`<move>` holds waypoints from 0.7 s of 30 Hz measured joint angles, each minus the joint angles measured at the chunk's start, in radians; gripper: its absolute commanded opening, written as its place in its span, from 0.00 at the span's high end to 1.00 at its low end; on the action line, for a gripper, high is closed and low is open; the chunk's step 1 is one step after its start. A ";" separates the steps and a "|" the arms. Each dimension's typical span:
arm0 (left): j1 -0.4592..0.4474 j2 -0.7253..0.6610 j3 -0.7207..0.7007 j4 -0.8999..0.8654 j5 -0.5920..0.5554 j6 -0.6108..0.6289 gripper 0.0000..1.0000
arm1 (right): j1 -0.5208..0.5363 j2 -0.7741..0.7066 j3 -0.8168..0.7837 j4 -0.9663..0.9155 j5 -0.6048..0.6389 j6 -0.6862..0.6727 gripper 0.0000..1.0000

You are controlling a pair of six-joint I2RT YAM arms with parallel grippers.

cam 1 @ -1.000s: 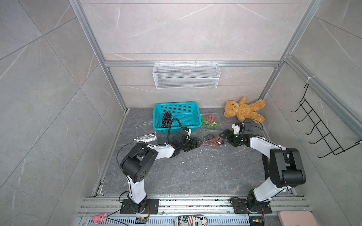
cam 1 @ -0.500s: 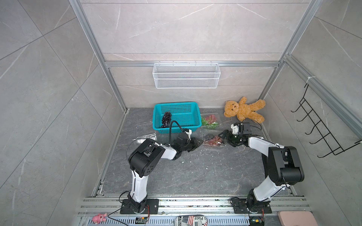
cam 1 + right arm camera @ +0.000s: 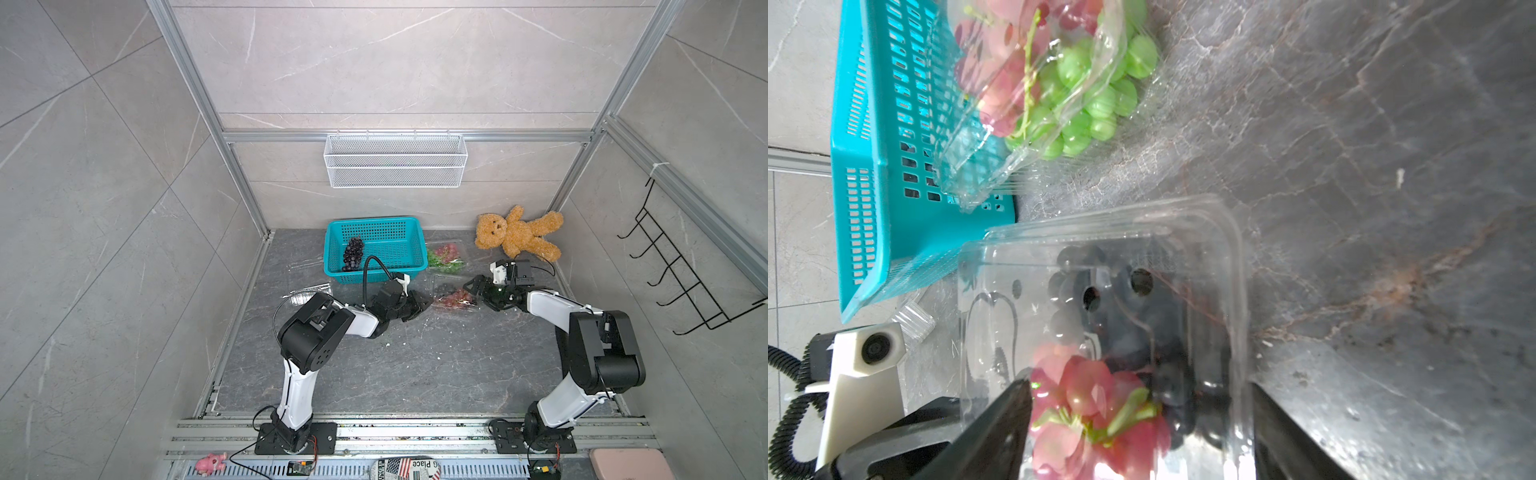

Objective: Pack grapes into containers
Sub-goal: Close the packing box at the center of the board.

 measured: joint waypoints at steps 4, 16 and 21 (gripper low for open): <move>-0.004 0.018 0.013 0.000 0.000 -0.006 0.77 | 0.000 0.004 -0.001 0.007 -0.002 0.000 0.20; -0.007 0.018 0.020 0.000 -0.002 -0.013 0.87 | 0.001 0.005 -0.014 0.022 -0.002 0.003 0.21; -0.007 0.018 0.020 0.000 -0.003 -0.015 0.90 | 0.001 0.005 -0.014 0.022 -0.002 0.003 0.21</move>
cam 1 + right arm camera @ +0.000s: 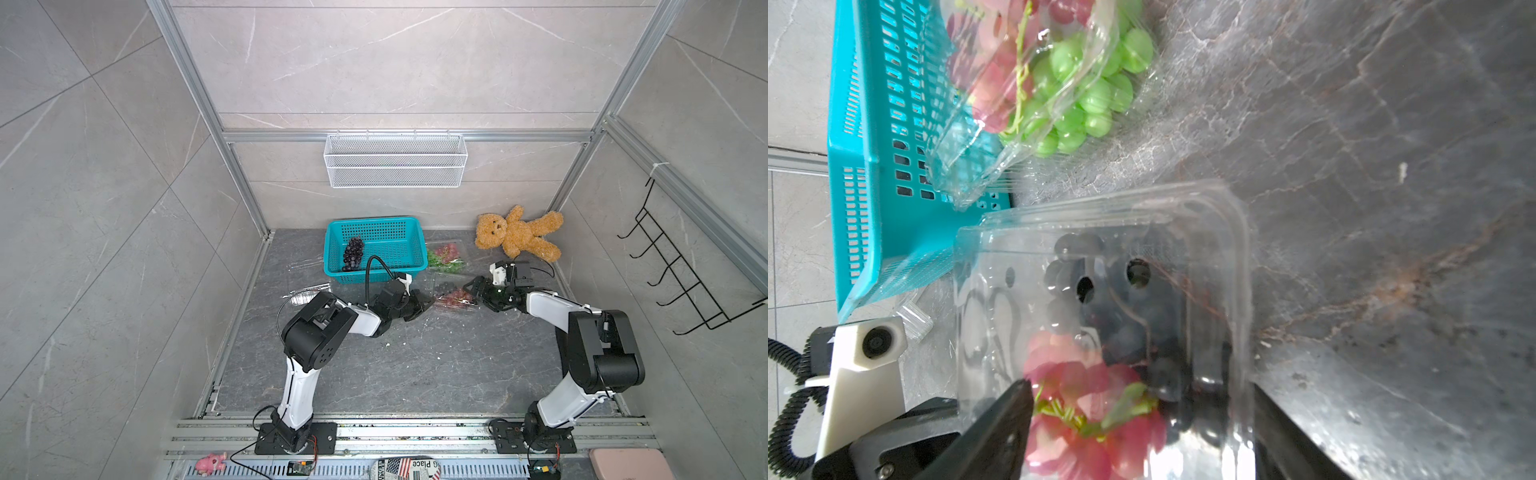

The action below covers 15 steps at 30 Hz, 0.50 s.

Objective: Pack grapes into containers
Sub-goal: Close the packing box at the center of the board.

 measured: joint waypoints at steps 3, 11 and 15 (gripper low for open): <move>0.000 0.000 0.000 0.000 0.000 -0.002 0.93 | 0.000 0.000 0.000 0.000 0.000 0.000 0.21; -0.004 -0.022 0.000 -0.076 -0.010 0.037 0.62 | 0.000 0.000 -0.001 -0.003 0.000 -0.001 0.20; -0.006 -0.111 0.004 -0.262 -0.046 0.122 0.41 | -0.002 -0.015 -0.001 -0.029 0.002 -0.009 0.18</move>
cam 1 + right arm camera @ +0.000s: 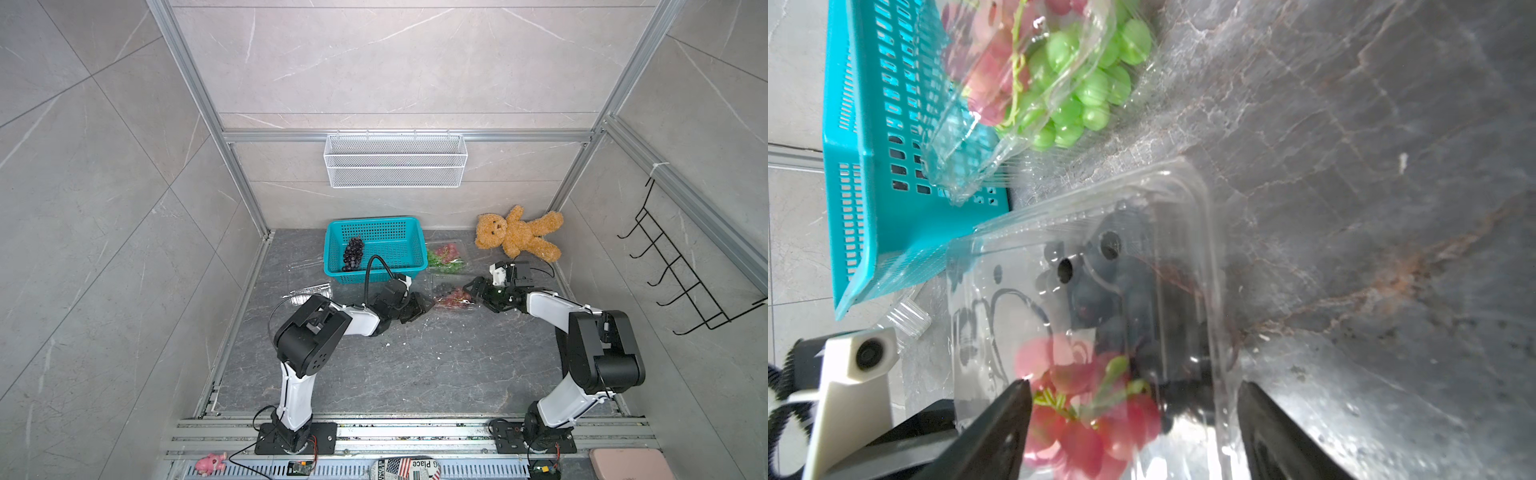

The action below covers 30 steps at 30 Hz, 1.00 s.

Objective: Pack grapes into containers
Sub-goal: Close the packing box at the center of the board, then move the packing box to the center of the board.

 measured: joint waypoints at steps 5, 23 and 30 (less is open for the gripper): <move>0.000 -0.053 0.098 -0.190 -0.038 0.091 0.28 | -0.005 -0.051 0.000 -0.020 0.002 -0.010 0.20; 0.006 0.129 0.392 -0.315 0.020 0.124 0.24 | -0.004 0.050 0.045 -0.008 -0.003 -0.003 0.39; 0.014 0.150 0.436 -0.348 0.021 0.124 0.24 | -0.004 0.105 0.104 -0.002 -0.003 -0.003 0.41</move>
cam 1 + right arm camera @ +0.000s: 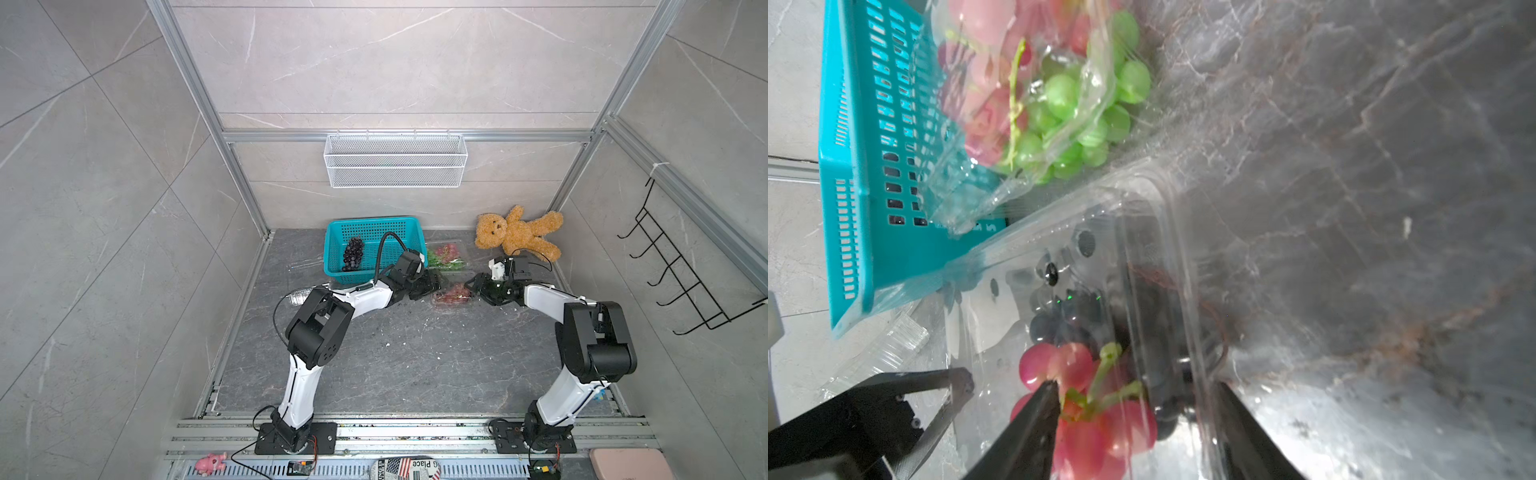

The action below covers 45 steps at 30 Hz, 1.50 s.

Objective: Pack grapes into containers
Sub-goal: Move the packing box to the center of the board.

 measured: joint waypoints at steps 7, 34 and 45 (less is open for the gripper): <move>0.031 0.013 0.021 -0.018 0.021 0.000 0.24 | 0.006 0.041 0.048 0.000 -0.004 0.000 0.41; 0.083 0.136 0.197 -0.051 0.063 -0.004 0.23 | 0.016 0.090 0.116 -0.008 0.021 0.022 0.42; 0.083 0.142 0.205 -0.051 0.075 -0.005 0.23 | 0.001 0.120 0.162 -0.029 0.019 0.021 0.41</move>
